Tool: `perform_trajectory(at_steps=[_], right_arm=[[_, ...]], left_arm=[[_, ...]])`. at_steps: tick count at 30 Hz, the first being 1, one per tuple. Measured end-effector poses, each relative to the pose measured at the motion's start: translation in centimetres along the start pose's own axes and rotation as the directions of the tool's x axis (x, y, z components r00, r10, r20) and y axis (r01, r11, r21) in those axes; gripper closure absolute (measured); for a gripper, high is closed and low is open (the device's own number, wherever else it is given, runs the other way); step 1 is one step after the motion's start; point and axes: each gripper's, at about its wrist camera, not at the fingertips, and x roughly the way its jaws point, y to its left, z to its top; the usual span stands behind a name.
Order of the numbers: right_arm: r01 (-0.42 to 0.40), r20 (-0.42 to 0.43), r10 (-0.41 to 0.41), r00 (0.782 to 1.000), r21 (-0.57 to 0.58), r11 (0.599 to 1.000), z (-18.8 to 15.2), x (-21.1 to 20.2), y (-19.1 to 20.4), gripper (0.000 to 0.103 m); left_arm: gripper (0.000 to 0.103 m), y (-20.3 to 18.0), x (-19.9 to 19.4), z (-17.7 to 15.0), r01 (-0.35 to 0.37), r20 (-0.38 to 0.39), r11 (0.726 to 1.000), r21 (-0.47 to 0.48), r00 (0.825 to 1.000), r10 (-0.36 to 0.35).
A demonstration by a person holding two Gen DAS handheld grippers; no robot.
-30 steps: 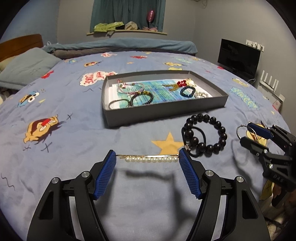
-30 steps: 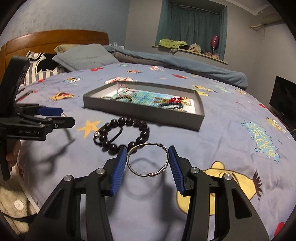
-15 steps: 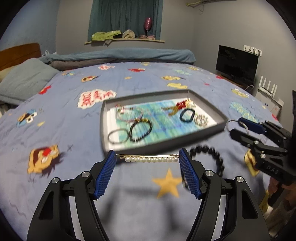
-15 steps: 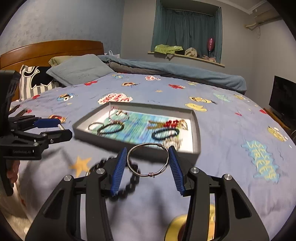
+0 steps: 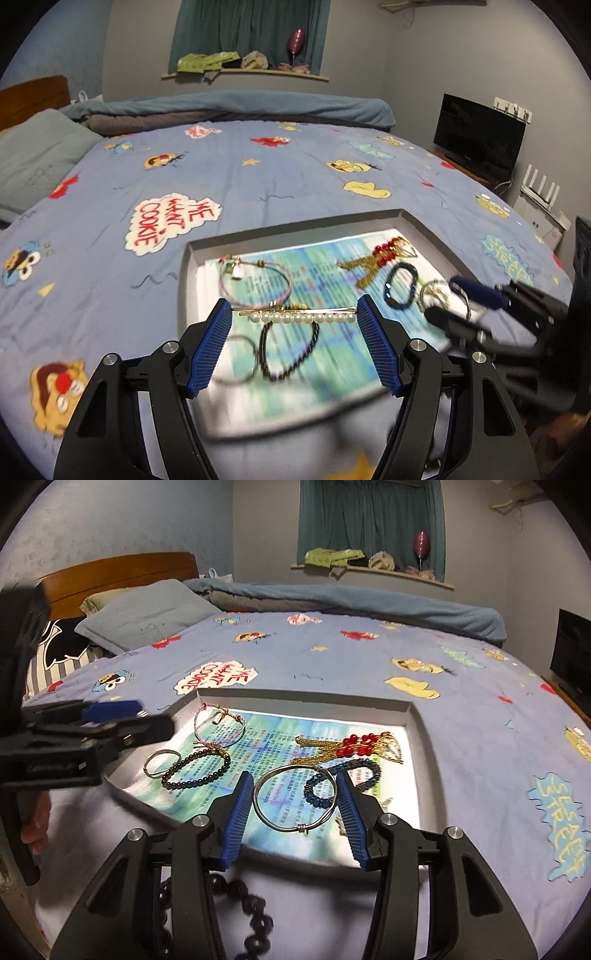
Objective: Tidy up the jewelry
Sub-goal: 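Carry the hair bar and bangle into the grey box and open both tools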
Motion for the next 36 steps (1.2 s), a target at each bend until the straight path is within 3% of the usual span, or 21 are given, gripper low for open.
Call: perform_trajectory(at_steps=[10, 23, 30, 36], right_arm=[[-0.038, -0.063, 0.038, 0.997, 0.003, 0.999, -0.1, 2.4, 0.2, 0.057], [-0.045, -0.199, 0.053, 0.979, 0.042, 0.998, 0.2, 5.0, -0.5, 0.056], [-0.034, -0.206, 0.037, 0.978, 0.017, 0.999, 0.0, 5.1, 0.0, 0.056], [-0.041, -0.205, 0.044, 0.978, 0.023, 0.999, 0.0, 5.1, -0.1, 0.054]], left_arm=[[0.032, 0.3, 6.7, 3.1, 0.009, -0.094, 1.0, -0.024, 0.995, -0.012], [0.032, 0.0, 8.6, 1.4, -0.004, -0.179, 1.0, 0.006, 0.984, 0.005], [0.032, 0.1, 9.2, 1.1, 0.013, -0.222, 1.0, 0.0, 0.975, -0.012], [0.032, 0.3, 9.1, 1.0, 0.008, -0.211, 1.0, -0.011, 0.978, -0.01]])
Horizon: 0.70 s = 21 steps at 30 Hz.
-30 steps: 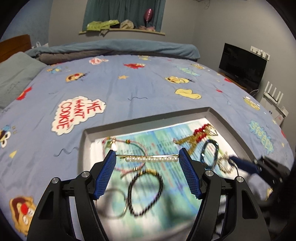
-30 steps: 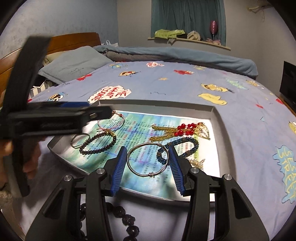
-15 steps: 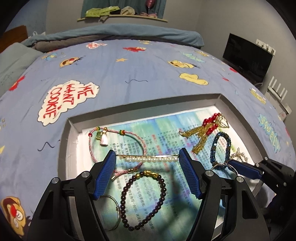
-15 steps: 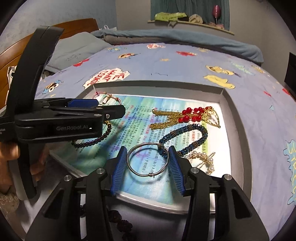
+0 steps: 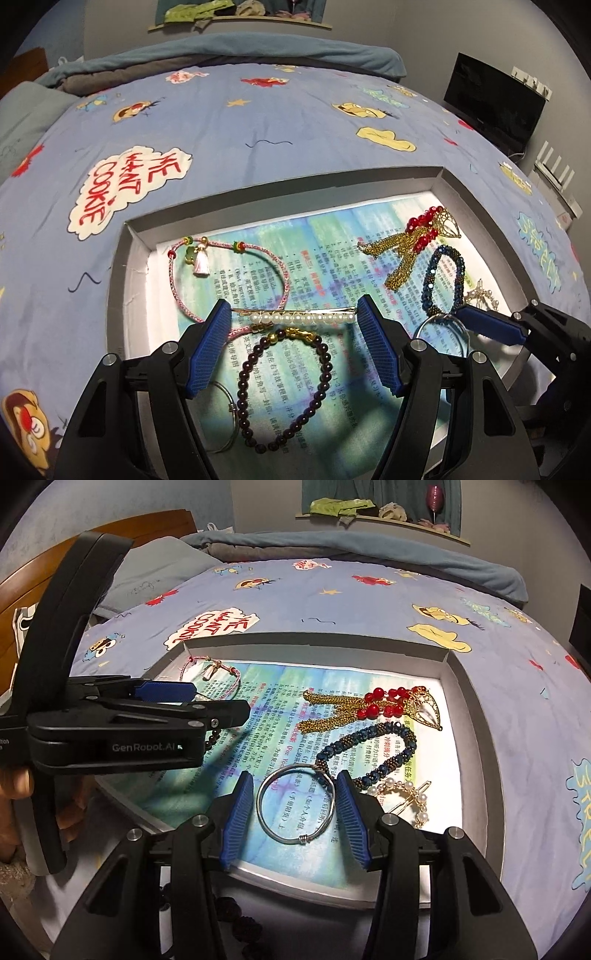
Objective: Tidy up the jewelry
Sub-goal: 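Carry the hair bar and bangle into the grey box and open both tools, then withdraw both open tools from the box toward the black bead bracelet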
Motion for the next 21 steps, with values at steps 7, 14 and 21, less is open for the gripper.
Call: perform_trajectory(at_steps=[7, 14, 21], right_arm=[[0.001, 0.024, -0.001, 1.0, 0.006, 1.0, 0.1, -0.7, -0.2, 0.044], [0.022, 0.047, -0.021, 0.999, -0.02, 1.0, -0.4, -2.1, 0.5, 0.043], [0.034, 0.092, -0.032, 0.995, -0.019, 0.999, -0.9, -4.7, 0.4, 0.031]], left_arm=[[0.03, -0.1, -1.3, -0.3, -0.041, 0.034, 0.999, 0.012, 0.999, 0.04], [0.03, -0.2, -4.0, -0.7, -0.047, 0.085, 0.999, 0.006, 0.995, 0.047], [0.024, -0.5, -6.4, -1.3, -0.061, 0.114, 0.998, 0.005, 0.992, 0.06]])
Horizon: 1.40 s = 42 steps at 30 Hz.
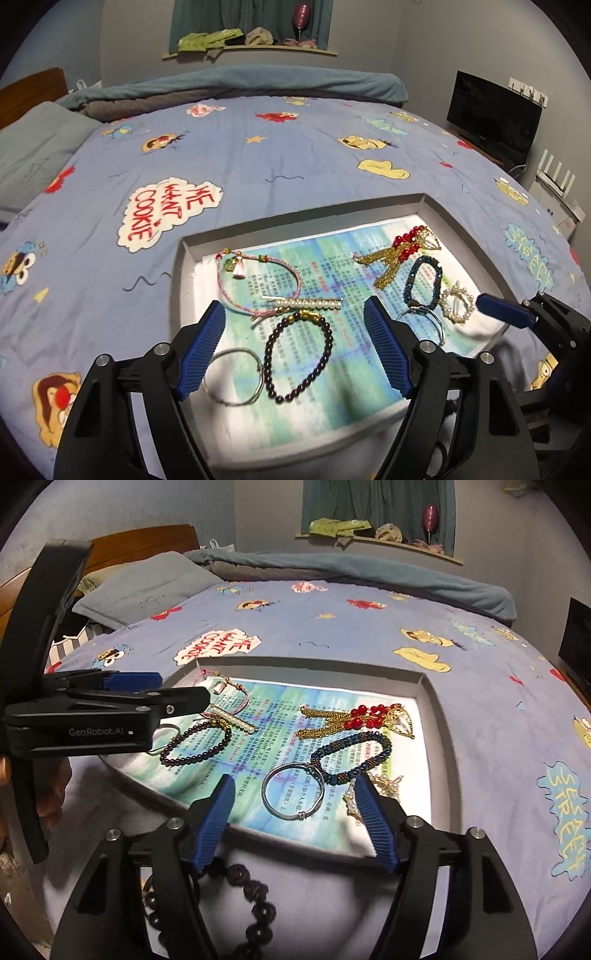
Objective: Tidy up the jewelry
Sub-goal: 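Withdraw both open tools from the box toward the black bead bracelet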
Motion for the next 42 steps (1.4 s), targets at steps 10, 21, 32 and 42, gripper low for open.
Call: perform_trajectory(at_steps=[10, 21, 32, 42], right_arm=[[0.022, 0.068, -0.022, 0.997, 0.003, 1.0, -1.1, -4.1, -0.4, 0.006], [0.046, 0.095, -0.046, 0.994, 0.011, 0.999, -2.1, -6.9, -0.6, 0.006], [0.051, 0.095, -0.052, 0.994, 0.014, 0.999, -3.3, -8.2, -0.4, 0.005], [0.06, 0.082, -0.063, 0.995, 0.03, 0.998, -5.0, -8.7, -1.3, 0.005]], left_arm=[[0.01, 1.1, -3.5, -0.9, -0.041, 0.043, 0.998, -0.045, 0.998, 0.043], [0.008, 1.6, -7.8, -2.4, -0.06, 0.097, 0.997, -0.044, 0.993, 0.064], [0.007, 1.4, -10.5, -4.6, -0.065, 0.113, 0.998, -0.026, 0.991, 0.067], [0.007, 0.9, -11.0, -8.0, -0.072, 0.072, 0.997, -0.016, 0.995, 0.073]])
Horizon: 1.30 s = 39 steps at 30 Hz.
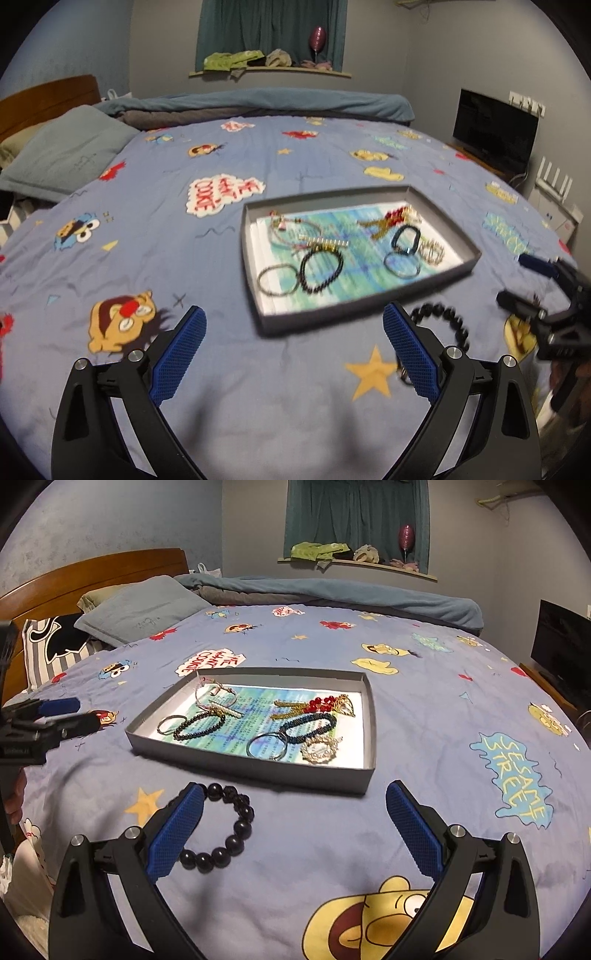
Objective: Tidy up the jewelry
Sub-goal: 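Withdraw both open tools from the box toward the black bead bracelet, then grasp the black cord loop with the left tool while the right tool grasps the black bead bracelet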
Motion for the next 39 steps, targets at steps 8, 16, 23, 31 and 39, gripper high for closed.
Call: perform_trajectory(at_steps=[8, 16, 23, 31, 39], right_arm=[[-0.014, -0.021, 0.014, 1.0, -0.002, 1.0, -1.0, 0.4, -0.1, 0.005], [-0.023, -0.045, 0.023, 0.999, -0.003, 1.0, -2.1, 1.1, 0.0, 0.005], [-0.037, -0.062, 0.037, 0.997, -0.009, 0.999, -3.0, 1.7, 0.8, 0.005], [-0.064, -0.065, 0.063, 0.996, -0.018, 0.998, -3.4, 2.3, 1.7, 0.006], [-0.079, -0.103, 0.079, 0.992, 0.002, 0.997, -3.1, 4.0, 2.1, 0.046]], left_arm=[[0.007, -0.2, 1.0, -2.9, 0.012, -0.057, 1.0, 0.005, 0.998, -0.011], [0.007, -0.4, 1.8, -4.5, 0.017, -0.067, 1.0, 0.004, 0.998, -0.017], [0.007, -1.5, 2.5, -5.5, 0.049, -0.078, 0.998, 0.027, 0.996, -0.047], [0.007, -1.9, 3.2, -6.3, 0.082, -0.097, 0.996, 0.024, 0.992, -0.079], [0.007, -2.8, 3.5, -6.6, 0.098, -0.102, 0.994, 0.055, 0.99, -0.092]])
